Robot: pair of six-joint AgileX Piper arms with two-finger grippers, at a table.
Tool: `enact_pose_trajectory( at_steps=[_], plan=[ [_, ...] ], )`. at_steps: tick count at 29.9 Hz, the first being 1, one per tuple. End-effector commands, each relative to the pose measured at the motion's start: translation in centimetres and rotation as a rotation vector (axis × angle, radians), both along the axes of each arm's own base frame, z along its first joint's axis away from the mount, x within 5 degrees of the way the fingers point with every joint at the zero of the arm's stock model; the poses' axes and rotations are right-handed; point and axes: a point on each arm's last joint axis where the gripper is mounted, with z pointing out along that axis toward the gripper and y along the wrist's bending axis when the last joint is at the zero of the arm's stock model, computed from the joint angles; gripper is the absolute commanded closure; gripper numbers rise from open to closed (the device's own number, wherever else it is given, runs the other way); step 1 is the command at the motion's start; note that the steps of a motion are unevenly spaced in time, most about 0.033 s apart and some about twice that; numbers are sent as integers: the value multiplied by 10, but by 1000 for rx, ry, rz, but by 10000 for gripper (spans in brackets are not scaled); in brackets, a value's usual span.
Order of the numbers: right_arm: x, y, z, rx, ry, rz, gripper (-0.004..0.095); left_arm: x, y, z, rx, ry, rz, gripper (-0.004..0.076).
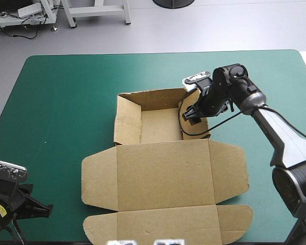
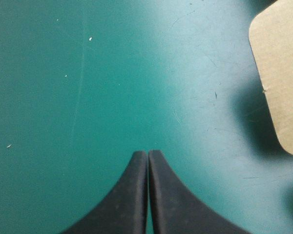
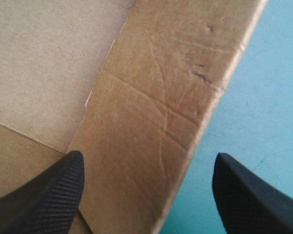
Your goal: Fold the box
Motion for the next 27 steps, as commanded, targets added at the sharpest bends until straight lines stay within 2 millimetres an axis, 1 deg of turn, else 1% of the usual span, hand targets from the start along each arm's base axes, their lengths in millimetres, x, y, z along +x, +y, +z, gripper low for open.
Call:
enact_pose_trajectory(
  at_steps=[1, 6, 7, 9, 11, 14, 17, 20, 22, 25, 27],
  plan=[
    [7, 1, 8, 44, -64, -22, 212, 2, -1, 8, -13, -42, -4, 729],
    [24, 6, -10, 59, -95, -67, 215, 2, -3, 7, -30, -40, -19, 729],
    [25, 7, -13, 60, -86, -68, 228, 2, -3, 7, -32, -40, -20, 729],
    [28, 8, -23, 47, -53, -68, 297, 2, -3, 7, -33, -36, -20, 729],
    [30, 9, -34, 28, -10, -67, 424, 2, -3, 7, -33, -36, -20, 729],
    [32, 11, -46, 12, 31, -65, 684, 2, -3, 7, -33, -34, -20, 729],
    [32, 12, -47, 21, 34, -47, 936, 2, -3, 7, -33, -34, -20, 729],
    [33, 11, -46, 14, 25, -20, 933, 2, -3, 7, -33, -34, -20, 729],
    [36, 9, -40, 7, 4, -16, 933, 2, -3, 6, -33, -32, -19, 729],
    [45, 0, -23, 17, -47, -34, 933, 2, -3, 6, -33, -34, -20, 729],
    [52, -14, -6, 17, -85, -34, 933, 2, -3, 6, -32, -30, -19, 729]
  ],
)
